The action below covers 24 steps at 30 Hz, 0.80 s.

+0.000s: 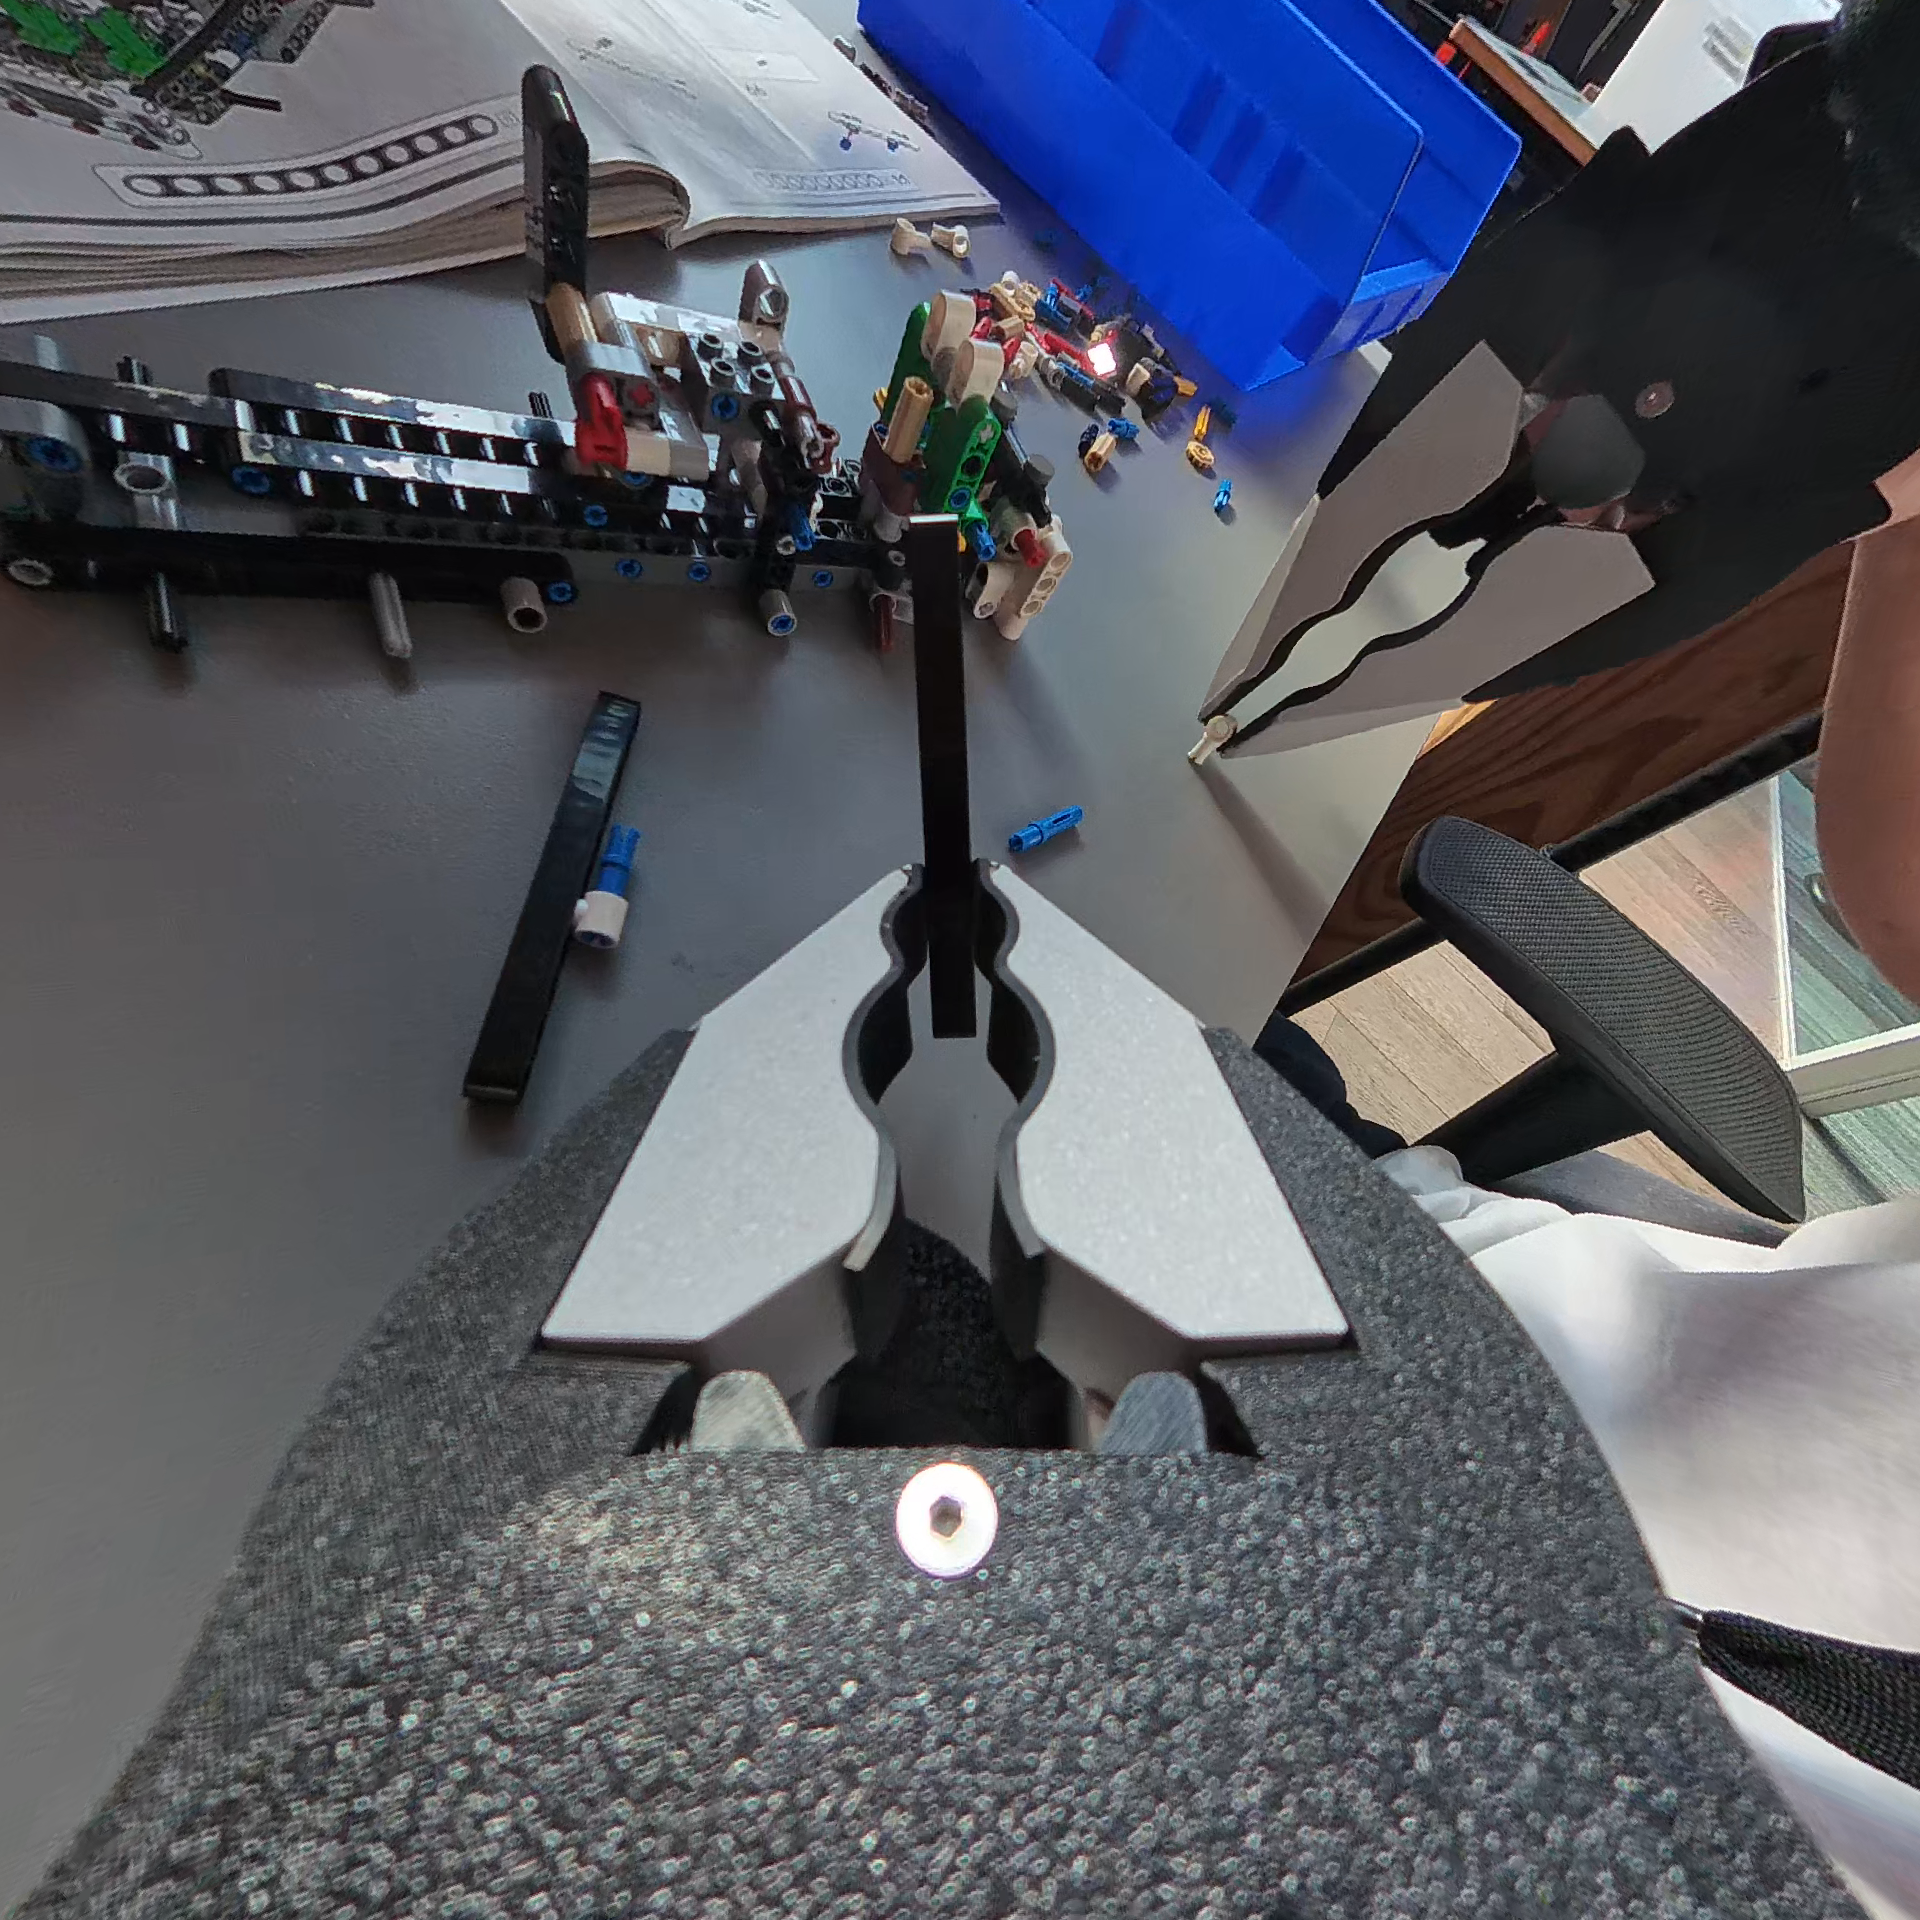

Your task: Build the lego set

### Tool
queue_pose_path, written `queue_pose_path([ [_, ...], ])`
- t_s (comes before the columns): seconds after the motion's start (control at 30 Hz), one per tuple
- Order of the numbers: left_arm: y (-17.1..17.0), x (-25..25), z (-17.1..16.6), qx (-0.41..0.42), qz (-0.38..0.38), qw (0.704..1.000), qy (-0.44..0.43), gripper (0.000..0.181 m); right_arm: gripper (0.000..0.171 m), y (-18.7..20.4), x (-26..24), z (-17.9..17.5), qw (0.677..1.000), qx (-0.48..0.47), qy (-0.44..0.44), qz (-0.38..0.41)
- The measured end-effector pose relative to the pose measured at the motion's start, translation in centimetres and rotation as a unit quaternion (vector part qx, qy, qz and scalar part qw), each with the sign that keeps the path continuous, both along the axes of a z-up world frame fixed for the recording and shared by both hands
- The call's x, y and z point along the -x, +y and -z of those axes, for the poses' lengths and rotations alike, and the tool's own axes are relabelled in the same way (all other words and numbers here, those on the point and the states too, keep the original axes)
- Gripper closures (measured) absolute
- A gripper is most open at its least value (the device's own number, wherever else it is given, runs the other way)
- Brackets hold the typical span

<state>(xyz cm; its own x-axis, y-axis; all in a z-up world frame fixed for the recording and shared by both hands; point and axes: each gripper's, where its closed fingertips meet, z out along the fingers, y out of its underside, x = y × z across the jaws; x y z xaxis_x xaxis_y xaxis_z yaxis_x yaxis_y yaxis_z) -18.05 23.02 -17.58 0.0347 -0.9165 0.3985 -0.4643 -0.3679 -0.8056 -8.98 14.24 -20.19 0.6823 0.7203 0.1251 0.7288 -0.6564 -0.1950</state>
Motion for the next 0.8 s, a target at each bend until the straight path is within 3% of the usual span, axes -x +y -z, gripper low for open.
queue_pose_path([
  [0.8,-0.01,0.01,-0.01,-0.003,-0.001,1.0,-0.001,0.175,0.162,0.18,0.81,-0.58,1.0,-0.019,0.016,-0.007],
])
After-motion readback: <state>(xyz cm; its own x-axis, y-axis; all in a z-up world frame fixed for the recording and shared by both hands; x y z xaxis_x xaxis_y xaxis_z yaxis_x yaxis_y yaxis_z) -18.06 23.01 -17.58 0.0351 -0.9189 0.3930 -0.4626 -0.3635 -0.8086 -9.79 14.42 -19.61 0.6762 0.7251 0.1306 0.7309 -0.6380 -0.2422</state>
